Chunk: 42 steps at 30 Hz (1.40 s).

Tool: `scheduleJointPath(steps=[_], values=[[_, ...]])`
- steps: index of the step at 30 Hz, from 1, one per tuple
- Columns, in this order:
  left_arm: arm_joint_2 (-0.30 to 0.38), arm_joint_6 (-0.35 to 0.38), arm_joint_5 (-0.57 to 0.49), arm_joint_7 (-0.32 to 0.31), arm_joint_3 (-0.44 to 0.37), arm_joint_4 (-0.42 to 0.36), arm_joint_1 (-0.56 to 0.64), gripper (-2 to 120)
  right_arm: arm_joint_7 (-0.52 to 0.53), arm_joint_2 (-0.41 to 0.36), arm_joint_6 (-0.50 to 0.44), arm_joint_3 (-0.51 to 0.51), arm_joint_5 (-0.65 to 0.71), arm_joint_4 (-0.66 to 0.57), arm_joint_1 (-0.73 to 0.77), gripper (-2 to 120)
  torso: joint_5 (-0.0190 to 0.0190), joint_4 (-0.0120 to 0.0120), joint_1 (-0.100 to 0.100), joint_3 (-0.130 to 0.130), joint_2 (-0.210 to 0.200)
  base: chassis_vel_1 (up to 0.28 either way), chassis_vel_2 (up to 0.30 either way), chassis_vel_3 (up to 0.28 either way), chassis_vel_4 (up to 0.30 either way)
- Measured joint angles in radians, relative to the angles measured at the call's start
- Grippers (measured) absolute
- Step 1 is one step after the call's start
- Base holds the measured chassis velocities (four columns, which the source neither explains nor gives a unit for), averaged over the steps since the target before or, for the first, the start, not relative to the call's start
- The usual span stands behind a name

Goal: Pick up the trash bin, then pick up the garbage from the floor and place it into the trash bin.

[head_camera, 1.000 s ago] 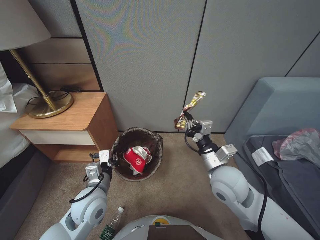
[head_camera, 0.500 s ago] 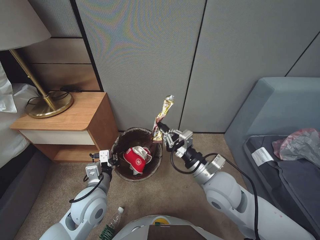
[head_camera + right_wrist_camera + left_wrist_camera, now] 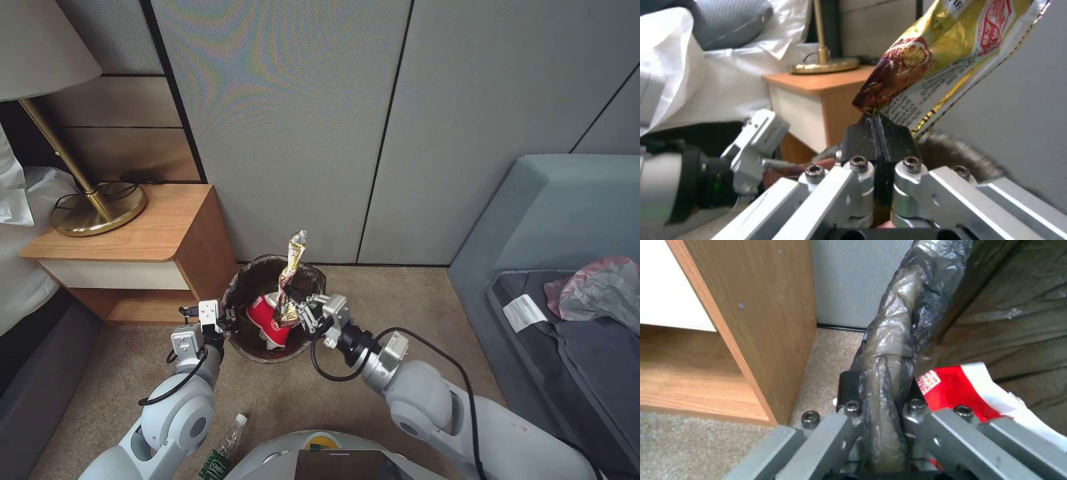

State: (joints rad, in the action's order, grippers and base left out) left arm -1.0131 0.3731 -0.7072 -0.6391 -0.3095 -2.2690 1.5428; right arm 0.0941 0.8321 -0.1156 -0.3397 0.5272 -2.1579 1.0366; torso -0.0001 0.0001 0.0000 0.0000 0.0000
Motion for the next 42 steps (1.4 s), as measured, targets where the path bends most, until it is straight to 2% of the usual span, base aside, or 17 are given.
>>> scheduleJointPath(steps=[8, 18, 21, 22, 25, 26, 28, 30, 31, 32, 33, 36, 40, 42], values=[[0.0, 0.0, 0.0, 0.0, 0.0, 0.0, 0.0, 0, 0.023, 0.05, 0.002, -0.109, 0.001, 0.12, -0.064, 0, 0.0, 0.0, 0.0, 0.0, 0.0, 0.0, 0.0, 0.0, 0.0], [0.0, 0.0, 0.0, 0.0, 0.0, 0.0, 0.0, 0, 0.059, 0.085, 0.011, -0.15, 0.003, 0.191, -0.108, -2, 0.0, 0.0, 0.0, 0.0, 0.0, 0.0, 0.0, 0.0, 0.0], [0.0, 0.0, 0.0, 0.0, 0.0, 0.0, 0.0, 0, 0.1, 0.104, 0.021, -0.176, -0.003, 0.243, -0.12, 13, 0.0, 0.0, 0.0, 0.0, 0.0, 0.0, 0.0, 0.0, 0.0], [0.0, 0.0, 0.0, 0.0, 0.0, 0.0, 0.0, 0, 0.1, 0.104, 0.021, -0.176, -0.003, 0.243, -0.12, 13, 0.0, 0.0, 0.0, 0.0, 0.0, 0.0, 0.0, 0.0, 0.0], [0.0, 0.0, 0.0, 0.0, 0.0, 0.0, 0.0, 0, 0.132, 0.116, 0.029, -0.179, -0.011, 0.264, -0.121, 28, 0.0, -0.0001, 0.0, 0.0, 0.0, 0.0, 0.0, 0.0, 0.0], [0.0, 0.0, 0.0, 0.0, 0.0, 0.0, 0.0, 0, 0.132, 0.116, 0.029, -0.179, -0.011, 0.264, -0.121, 28, 0.0, -0.0001, 0.0, 0.0, 0.0, 0.0, 0.0, 0.0, 0.0], [0.0, 0.0, 0.0, 0.0, 0.0, 0.0, 0.0, 0, 0.156, 0.125, 0.042, -0.173, -0.012, 0.269, -0.121, 39, 0.0001, 0.0, 0.0, 0.0, 0.0, 0.0, 0.0, 0.0, 0.0], [0.0, 0.0, 0.0, 0.0, 0.0, 0.0, 0.0, 0, 0.162, 0.127, 0.045, -0.168, -0.012, 0.269, -0.12, 42, 0.0001, 0.0, 0.0, 0.0, 0.0, 0.0, 0.0, 0.0, 0.0], [0.0, 0.0, 0.0, 0.0, 0.0, 0.0, 0.0, 0, 0.166, 0.128, 0.047, -0.163, -0.012, 0.269, -0.119, 45, 0.0, -0.0001, 0.0, 0.0, 0.0, 0.0, 0.0, 0.0, 0.0], [0.0, 0.0, 0.0, 0.0, 0.0, 0.0, 0.0, 0, 0.175, 0.128, 0.055, -0.146, -0.012, 0.266, -0.116, 54, 0.0001, -0.0001, 0.0, 0.0, 0.0, 0.0, 0.0, 0.0, 0.0], [0.0, 0.0, 0.0, 0.0, 0.0, 0.0, 0.0, 0, 0.175, 0.128, 0.055, -0.146, -0.012, 0.266, -0.116, 54, 0.0001, -0.0001, 0.0, 0.0, 0.0, 0.0, 0.0, 0.0, 0.0], [0.0, 0.0, 0.0, 0.0, 0.0, 0.0, 0.0, 0, 0.185, 0.124, 0.062, -0.117, -0.011, 0.248, -0.106, 68, 0.0001, -0.0001, 0.0, 0.0, 0.0, 0.0, 0.0, 0.0, 0.0], [0.0, 0.0, 0.0, 0.0, 0.0, 0.0, 0.0, 0, 0.191, 0.12, 0.067, -0.093, -0.009, 0.232, -0.097, 78, 0.0001, -0.0001, 0.0, 0.0, 0.0, 0.0, 0.0, 0.0, 0.0], [0.0, 0.0, 0.0, 0.0, 0.0, 0.0, 0.0, 0, 0.197, 0.114, 0.074, -0.063, -0.004, 0.207, -0.083, 89, 0.0002, 0.0, 0.0, 0.0, 0.0, 0.0, 0.0, 0.0, 0.0]])
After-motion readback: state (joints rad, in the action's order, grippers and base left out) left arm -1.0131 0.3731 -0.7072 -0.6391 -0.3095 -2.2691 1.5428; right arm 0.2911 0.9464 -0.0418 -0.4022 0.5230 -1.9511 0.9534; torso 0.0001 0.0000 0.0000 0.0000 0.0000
